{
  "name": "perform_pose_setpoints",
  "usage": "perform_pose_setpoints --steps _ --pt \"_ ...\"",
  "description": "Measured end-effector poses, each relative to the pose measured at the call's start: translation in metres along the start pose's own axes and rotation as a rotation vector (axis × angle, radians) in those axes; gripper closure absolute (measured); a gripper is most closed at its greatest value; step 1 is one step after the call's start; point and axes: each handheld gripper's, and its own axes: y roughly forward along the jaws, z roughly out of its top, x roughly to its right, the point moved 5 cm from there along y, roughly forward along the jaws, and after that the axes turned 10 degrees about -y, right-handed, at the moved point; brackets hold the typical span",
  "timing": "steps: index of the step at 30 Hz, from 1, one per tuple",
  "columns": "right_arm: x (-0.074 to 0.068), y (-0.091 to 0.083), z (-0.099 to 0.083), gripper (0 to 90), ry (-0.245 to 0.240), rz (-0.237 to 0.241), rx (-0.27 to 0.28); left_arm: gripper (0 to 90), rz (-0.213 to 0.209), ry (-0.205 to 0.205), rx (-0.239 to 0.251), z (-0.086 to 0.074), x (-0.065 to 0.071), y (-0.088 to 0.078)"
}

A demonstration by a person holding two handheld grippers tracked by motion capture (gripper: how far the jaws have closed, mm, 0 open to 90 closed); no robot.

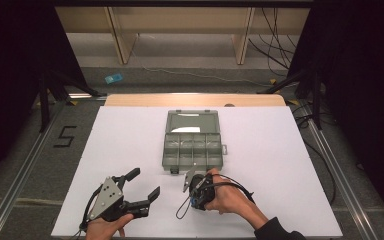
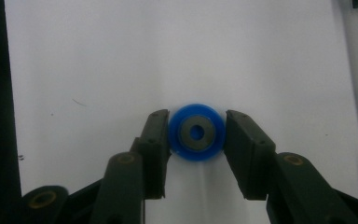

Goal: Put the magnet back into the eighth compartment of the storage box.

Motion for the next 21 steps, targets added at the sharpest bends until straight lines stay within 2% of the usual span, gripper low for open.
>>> perform_pose_setpoints --steps 1,3,9,12,17,21 --pt "-0.001 0.000 0.000 62.3 0.014 0.007 -0.004 15.7 0.000 0.002 0.000 0.000 0.000 0.000" --pt "0.000 0.000 0.002 62.6 -0.008 0.004 -0.017 15.7 0.000 0.004 -0.001 0.000 0.000 0.000" --pt "0.000 0.000 0.002 62.8 -0.009 0.005 -0.016 15.7 -0.001 0.007 0.001 0.001 0.000 0.000" --pt "0.002 -0.001 0.002 62.8 -0.005 -0.004 -0.004 15.7 -0.001 0.035 0.002 0.002 -0.002 -0.001" --pt "0.007 -0.010 -0.002 62.8 0.021 -0.016 0.038 15.8 -0.002 0.040 0.007 0.003 -0.002 -0.001" --pt "0.010 -0.014 -0.003 62.8 0.034 -0.028 0.051 15.7 -0.002 0.023 0.004 0.002 -0.001 -0.001"
